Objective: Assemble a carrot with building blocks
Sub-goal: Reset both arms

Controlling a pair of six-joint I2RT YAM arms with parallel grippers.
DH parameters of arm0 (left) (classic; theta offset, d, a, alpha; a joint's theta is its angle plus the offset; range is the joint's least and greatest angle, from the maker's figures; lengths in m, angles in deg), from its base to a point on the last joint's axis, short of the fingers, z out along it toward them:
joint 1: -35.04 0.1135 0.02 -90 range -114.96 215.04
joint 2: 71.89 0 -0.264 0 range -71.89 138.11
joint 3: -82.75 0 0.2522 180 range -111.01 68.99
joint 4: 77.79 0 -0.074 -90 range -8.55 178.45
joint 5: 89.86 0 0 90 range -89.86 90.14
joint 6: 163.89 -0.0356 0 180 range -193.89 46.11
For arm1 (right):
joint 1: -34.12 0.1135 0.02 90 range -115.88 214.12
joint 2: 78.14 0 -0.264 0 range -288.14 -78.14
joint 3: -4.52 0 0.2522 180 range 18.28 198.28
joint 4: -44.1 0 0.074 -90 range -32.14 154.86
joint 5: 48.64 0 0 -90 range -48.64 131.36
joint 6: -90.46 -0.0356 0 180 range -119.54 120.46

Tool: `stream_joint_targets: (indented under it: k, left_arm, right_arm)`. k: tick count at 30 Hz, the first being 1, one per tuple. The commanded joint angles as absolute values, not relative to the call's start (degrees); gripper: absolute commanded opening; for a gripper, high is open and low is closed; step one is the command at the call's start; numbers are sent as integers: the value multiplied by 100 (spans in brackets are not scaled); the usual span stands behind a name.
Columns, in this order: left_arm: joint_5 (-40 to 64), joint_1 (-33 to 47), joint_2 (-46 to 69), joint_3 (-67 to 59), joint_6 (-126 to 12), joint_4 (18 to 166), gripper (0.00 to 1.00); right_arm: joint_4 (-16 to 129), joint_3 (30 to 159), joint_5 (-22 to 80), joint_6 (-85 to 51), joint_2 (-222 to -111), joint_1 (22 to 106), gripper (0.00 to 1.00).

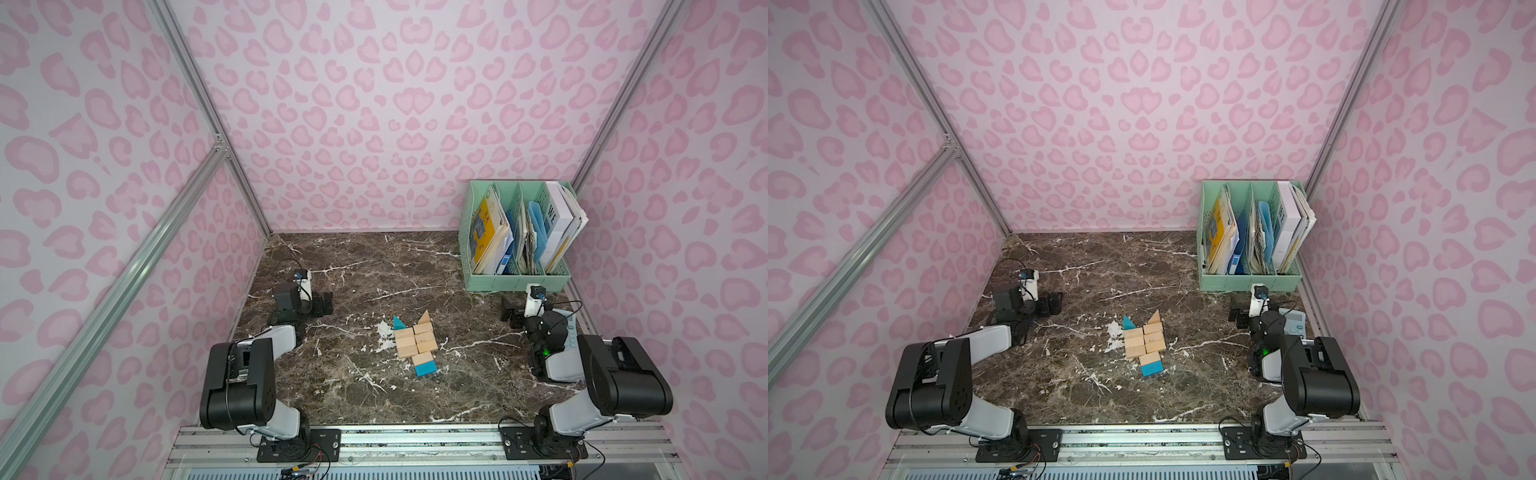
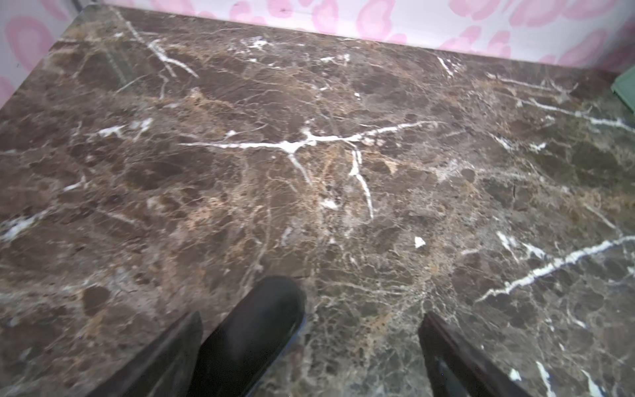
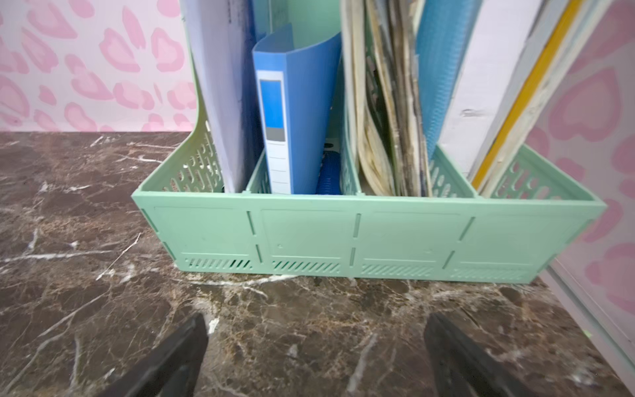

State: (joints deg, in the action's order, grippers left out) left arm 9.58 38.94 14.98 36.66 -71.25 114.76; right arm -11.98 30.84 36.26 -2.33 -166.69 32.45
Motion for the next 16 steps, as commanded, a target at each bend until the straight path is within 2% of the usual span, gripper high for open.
stream_joint_targets:
  k: [1, 3, 7, 16]
  left_arm:
    - [124, 3734, 1540, 3948, -7348, 12209, 99]
    - [61, 3762, 1568, 3842, -7258, 12035, 99]
    - [104, 3785, 1564, 3842, -7248, 12027, 99]
    - [108, 3785, 1565, 3840, -7248, 12012, 99]
  right_arm:
    - [-2204, 2950, 3880, -76, -16827, 3273, 100]
    - [-1434, 3145, 3868, -59, -16635, 3275, 100]
    - [-2073, 2965, 3897, -14, -16789, 3309, 100]
    - [-1880, 3080, 3862, -74, -16812, 3280, 100]
